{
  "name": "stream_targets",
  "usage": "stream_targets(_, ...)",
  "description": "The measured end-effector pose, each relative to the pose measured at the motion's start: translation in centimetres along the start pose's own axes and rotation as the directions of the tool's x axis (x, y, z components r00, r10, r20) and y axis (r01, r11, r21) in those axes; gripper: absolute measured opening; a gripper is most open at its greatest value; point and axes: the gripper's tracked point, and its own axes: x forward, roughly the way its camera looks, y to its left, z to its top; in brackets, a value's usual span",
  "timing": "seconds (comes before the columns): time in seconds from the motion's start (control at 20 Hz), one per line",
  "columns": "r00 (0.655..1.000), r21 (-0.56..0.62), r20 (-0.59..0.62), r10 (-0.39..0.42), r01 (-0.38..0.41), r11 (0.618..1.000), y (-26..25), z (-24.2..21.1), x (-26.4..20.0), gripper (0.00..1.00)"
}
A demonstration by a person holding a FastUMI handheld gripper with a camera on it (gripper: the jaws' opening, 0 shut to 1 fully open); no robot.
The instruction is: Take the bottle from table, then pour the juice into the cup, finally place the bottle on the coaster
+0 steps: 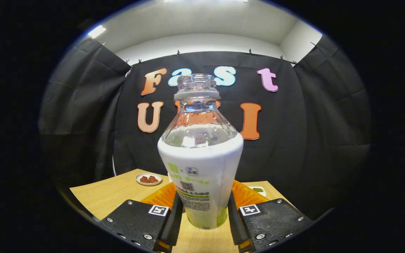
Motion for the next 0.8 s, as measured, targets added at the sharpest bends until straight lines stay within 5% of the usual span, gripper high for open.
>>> stream_targets(0.55,1.000,0.014,0.007,-0.003,0.002,1.000,0.4,-1.1,0.9,0.61)
stream_targets(0.8,0.998,0.049,-0.056,0.034,-0.031,0.998,1.9,-5.7,2.3,0.61)
